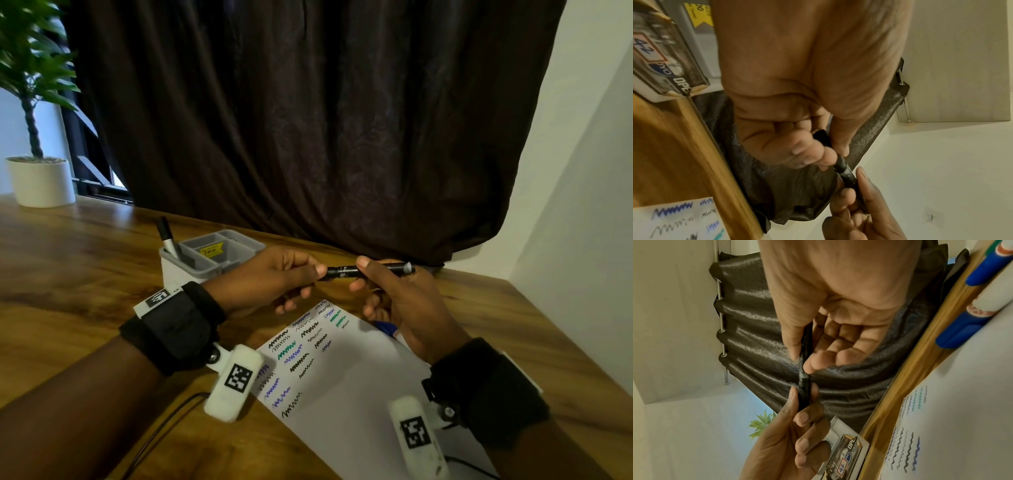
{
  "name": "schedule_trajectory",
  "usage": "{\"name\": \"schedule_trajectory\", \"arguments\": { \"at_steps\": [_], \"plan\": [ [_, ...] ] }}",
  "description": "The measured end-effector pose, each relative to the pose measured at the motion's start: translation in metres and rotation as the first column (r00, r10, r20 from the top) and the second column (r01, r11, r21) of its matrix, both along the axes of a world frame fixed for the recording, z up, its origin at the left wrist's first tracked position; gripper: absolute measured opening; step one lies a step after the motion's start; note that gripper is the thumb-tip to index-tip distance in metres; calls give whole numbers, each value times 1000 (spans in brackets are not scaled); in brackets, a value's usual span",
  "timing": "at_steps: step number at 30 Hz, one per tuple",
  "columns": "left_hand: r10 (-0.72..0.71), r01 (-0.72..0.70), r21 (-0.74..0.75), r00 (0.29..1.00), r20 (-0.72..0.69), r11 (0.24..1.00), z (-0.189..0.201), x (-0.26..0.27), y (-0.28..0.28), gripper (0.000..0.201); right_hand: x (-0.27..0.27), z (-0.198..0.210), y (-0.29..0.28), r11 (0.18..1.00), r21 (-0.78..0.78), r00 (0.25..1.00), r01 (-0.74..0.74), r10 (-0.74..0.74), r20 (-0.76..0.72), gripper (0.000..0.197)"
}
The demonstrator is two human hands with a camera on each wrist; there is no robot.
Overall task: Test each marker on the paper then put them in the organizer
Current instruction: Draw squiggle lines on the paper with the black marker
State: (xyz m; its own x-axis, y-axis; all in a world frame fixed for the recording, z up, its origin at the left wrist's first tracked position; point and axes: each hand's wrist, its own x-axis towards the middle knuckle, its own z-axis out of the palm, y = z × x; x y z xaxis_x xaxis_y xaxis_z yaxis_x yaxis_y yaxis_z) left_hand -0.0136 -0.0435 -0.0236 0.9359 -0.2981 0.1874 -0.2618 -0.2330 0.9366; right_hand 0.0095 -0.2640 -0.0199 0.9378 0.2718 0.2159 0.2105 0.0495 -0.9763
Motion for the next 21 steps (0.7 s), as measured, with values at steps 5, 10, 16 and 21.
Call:
{"name": "schedule_trajectory", "arguments": {
  "at_steps": [5, 10, 16, 21],
  "plan": [
    [13, -13, -15, 1000, -10, 1000, 1, 0, 0, 39, 2, 0, -2, 999, 31, 999, -36, 36, -5, 6],
    [65, -66, -30, 997, -44, 997, 1, 3, 1, 50, 3, 2, -7, 990, -18, 988, -142, 140, -61, 31],
    [75, -76, -8, 996, -57, 997, 1, 2, 2, 50, 4, 4, -5, 994, -112, 997, 5, -14, -79, 49],
    [98, -98, 9, 993, -68, 995, 1, 2, 2, 57, 7, 3, -14, 991, -69, 992, -110, 105, -72, 26]
  ]
}}
